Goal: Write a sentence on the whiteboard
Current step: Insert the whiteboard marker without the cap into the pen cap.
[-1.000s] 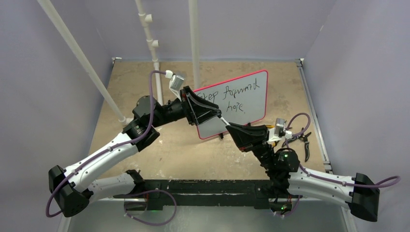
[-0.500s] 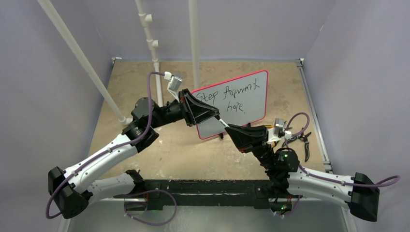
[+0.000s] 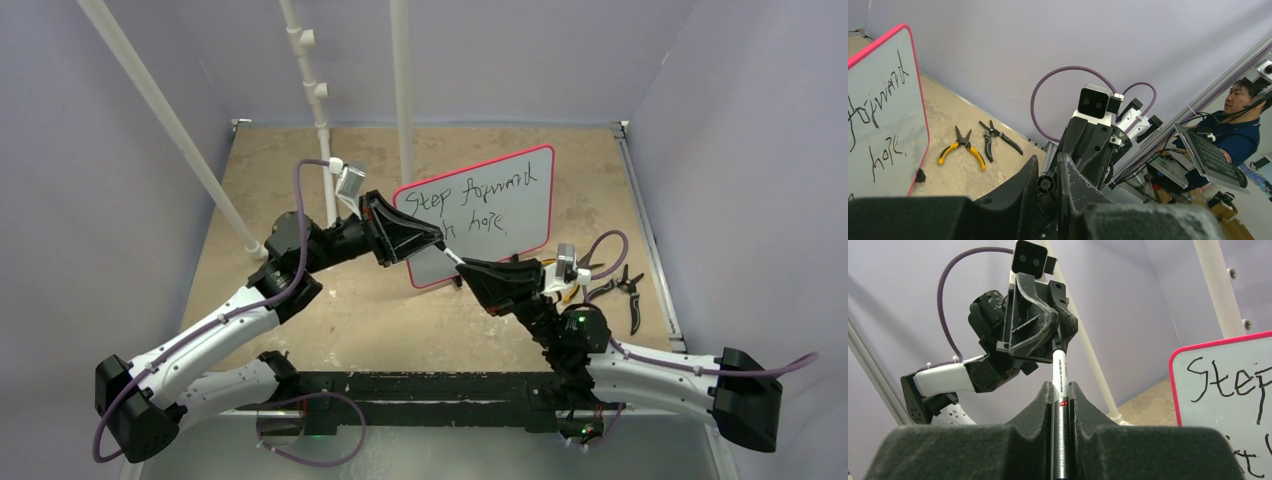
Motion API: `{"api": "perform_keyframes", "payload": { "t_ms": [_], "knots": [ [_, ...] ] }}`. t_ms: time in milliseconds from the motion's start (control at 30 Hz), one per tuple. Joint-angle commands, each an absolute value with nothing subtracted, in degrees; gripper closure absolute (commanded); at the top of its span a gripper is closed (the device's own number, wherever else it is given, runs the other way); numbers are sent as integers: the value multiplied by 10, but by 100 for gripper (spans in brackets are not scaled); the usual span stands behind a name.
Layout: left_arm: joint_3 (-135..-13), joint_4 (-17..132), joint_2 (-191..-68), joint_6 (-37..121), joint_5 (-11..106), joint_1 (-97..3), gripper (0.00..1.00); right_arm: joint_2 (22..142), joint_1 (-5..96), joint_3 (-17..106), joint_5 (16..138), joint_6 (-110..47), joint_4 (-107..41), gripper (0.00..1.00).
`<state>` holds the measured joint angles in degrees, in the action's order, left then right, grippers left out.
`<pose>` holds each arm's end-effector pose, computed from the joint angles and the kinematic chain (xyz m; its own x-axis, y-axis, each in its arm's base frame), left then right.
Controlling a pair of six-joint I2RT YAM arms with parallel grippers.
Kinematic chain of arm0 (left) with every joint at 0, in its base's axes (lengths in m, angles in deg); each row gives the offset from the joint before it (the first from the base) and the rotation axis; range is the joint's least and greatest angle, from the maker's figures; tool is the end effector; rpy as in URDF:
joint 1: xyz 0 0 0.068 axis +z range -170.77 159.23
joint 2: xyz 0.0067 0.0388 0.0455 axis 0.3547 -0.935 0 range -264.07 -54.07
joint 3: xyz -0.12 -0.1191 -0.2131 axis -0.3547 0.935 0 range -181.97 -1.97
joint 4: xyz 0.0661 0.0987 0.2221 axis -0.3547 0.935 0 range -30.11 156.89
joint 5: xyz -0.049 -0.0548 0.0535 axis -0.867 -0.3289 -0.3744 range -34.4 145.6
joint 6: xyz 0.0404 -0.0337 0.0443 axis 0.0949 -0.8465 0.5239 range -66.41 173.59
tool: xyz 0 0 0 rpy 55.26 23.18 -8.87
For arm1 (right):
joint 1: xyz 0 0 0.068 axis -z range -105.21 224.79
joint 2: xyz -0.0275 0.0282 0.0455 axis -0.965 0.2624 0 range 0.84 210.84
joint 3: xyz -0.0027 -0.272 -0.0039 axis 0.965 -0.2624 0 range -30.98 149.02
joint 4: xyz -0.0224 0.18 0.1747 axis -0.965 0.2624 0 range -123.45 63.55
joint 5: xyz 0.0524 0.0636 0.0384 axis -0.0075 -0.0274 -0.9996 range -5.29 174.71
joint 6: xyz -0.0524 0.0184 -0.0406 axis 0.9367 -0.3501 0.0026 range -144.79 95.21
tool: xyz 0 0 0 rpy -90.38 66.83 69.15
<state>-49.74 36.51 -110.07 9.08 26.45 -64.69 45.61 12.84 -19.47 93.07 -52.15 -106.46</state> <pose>0.1485 -0.1804 0.3895 -0.5280 -0.3416 -0.7775 0.8054 0.0890 -0.5860 0.0830 0.1387 0.3028 -0.1101 0.7603 -0.6402 -0.8670 0.2415 0.4359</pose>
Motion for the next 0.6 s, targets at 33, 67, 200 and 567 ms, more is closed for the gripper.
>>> {"api": "perform_keyframes", "payload": {
  "t_ms": [33,67,200,567],
  "knots": [
    [-453,406,-1105,102,191,-662,100,485,135,-147,926,-512,-1110,100],
    [-450,407,-1103,102,191,-662,100,488,135,-145,926,-512,-1112,100],
    [-436,405,-1102,101,181,-663,100,503,137,-138,920,-513,-1120,100],
    [-413,412,-1097,103,161,-671,100,532,141,-124,912,-515,-1139,100]
  ]
}}
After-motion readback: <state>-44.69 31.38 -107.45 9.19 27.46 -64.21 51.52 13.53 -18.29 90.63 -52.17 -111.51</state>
